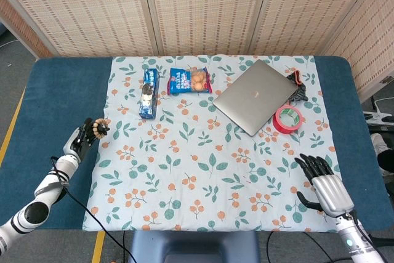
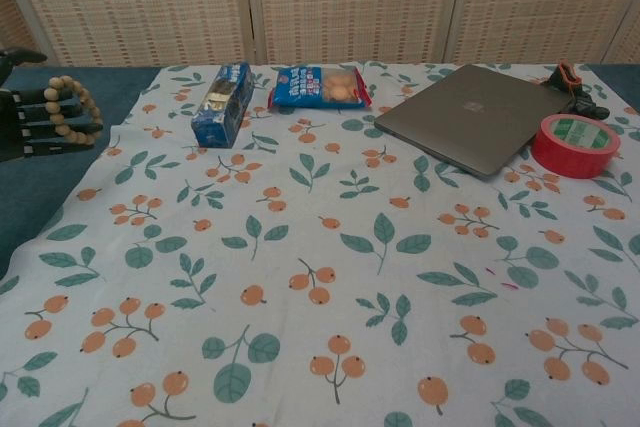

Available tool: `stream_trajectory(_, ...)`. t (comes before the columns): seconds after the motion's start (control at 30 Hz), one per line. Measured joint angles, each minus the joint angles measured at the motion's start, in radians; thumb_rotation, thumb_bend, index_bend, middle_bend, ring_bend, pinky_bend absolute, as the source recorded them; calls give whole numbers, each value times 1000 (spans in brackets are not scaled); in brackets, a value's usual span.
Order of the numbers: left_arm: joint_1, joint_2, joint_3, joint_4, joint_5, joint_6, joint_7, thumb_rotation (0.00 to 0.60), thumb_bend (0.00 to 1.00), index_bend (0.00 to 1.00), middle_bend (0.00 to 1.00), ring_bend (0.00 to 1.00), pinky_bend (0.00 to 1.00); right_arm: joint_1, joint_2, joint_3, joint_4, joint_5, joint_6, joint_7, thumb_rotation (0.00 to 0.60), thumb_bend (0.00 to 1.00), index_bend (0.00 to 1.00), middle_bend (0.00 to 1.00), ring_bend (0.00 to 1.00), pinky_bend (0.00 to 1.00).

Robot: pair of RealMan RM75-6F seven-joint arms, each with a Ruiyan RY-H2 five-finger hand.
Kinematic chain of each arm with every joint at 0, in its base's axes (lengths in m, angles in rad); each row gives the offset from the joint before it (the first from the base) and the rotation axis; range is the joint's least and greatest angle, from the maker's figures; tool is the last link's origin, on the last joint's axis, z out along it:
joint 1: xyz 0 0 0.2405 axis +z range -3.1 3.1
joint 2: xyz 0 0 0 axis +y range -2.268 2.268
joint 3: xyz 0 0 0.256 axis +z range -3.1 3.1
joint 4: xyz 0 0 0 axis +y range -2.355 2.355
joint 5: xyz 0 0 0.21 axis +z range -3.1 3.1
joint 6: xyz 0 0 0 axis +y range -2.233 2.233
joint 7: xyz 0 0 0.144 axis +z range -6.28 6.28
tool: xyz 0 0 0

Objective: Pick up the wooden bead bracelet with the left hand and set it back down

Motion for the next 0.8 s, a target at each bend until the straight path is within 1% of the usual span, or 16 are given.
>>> stream_trajectory(0.13,0,1,0,1,10,-7,-5,181,430,605,580,251,95,-1,0,2,1,3,2,0,518,314,0,0,0,0)
stream_trajectory(0.27,1,2,-1,0,29,-13,-8,174,434,601,579,247,93,-1,-1,3,1,5,3,-2,518,314,0,0,0,0)
stream_trajectory(0.4,2,-1,1,1,55,-7,-6,181,435,597,578,247,93,-1,0,3,0,5,3,-3,517,314,0,0,0,0)
stream_trajectory(0.5,2,-2,4,3,68,-11,-11,220,439,597,578,245,93,-2,1,2,-1,3,4,-2,516,314,0,0,0,0)
stream_trajectory(0.6,2,-2,5,5,80,-15,-15,268,467,596,576,243,92,-2,1,3,-1,4,4,-3,517,314,0,0,0,0)
stream_trajectory(0.67,2,-1,6,7,89,-18,-19,314,496,593,570,237,91,-2,1,3,-1,5,4,-4,517,313,0,0,0,0)
stream_trajectory(0.73,3,-1,6,7,100,-21,-22,342,523,591,562,231,88,-2,1,3,-2,7,3,-6,517,313,0,0,0,0)
stream_trajectory(0.8,3,-2,6,10,110,-23,-29,357,539,589,559,228,87,-2,1,3,-2,7,2,-6,518,314,0,0,0,0)
